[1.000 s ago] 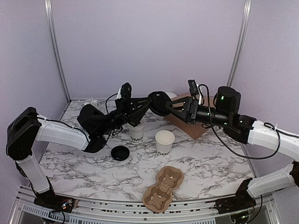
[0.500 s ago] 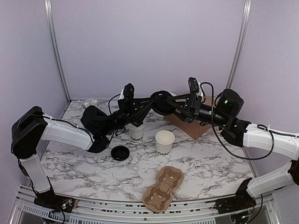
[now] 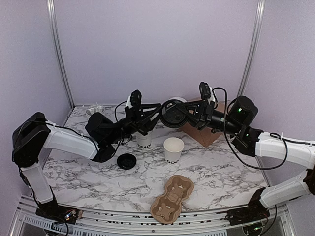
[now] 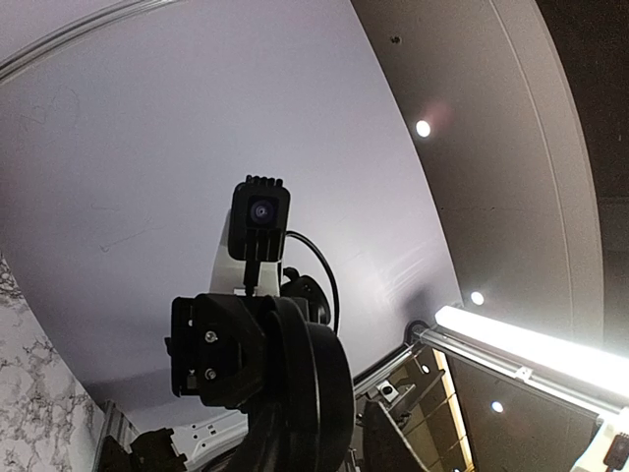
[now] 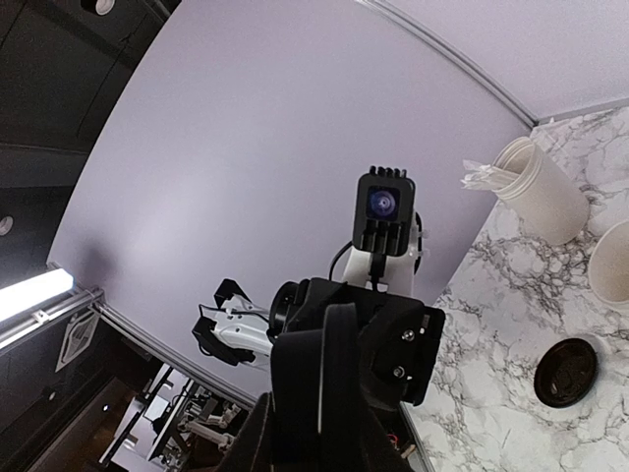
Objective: Pack the takeout coffee
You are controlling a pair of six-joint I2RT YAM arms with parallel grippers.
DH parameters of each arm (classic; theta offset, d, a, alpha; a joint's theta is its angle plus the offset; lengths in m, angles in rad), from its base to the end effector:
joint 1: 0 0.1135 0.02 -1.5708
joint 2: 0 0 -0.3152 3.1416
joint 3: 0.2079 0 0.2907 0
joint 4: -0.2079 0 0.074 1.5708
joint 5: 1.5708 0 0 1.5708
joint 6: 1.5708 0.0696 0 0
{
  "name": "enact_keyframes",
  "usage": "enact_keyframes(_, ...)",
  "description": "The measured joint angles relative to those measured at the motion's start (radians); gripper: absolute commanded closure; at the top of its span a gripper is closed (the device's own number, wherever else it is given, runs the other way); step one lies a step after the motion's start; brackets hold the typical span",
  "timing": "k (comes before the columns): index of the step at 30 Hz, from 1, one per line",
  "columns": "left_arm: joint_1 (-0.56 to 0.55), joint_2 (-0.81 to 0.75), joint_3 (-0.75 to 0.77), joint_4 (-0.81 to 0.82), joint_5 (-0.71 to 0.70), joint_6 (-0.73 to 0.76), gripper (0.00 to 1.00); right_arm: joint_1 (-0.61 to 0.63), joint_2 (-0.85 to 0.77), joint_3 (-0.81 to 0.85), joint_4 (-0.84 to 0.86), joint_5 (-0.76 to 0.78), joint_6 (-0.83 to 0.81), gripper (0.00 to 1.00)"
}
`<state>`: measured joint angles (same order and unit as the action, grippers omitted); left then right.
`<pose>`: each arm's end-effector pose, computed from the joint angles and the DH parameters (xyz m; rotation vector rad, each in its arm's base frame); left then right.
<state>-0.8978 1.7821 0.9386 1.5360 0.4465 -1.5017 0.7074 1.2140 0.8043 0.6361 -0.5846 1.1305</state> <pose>0.2416 -0.3513 0.3364 0.1869 1.2515 -2.3541 0.2208 0.2393 0.3802 -0.2513 1.6634 1.8591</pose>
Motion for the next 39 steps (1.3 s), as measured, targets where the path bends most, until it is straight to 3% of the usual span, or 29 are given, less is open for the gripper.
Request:
enact_keyframes(9,0.0,0.0,-0.031,-0.068,-0.02,0.013,0.64,-0.012,0.0,-0.037,0.005,0.031,0.023,0.91)
enact_keyframes(18,0.004,-0.006,-0.075,-0.206,-0.063,0.047,0.52,-0.051,0.01,-0.088,0.022,0.058,0.053,0.93)
enact_keyframes(39,0.016,-0.15,-0.109,-0.88,-0.245,0.34,0.48,-0.117,0.262,-0.175,0.177,0.061,0.081,0.93)
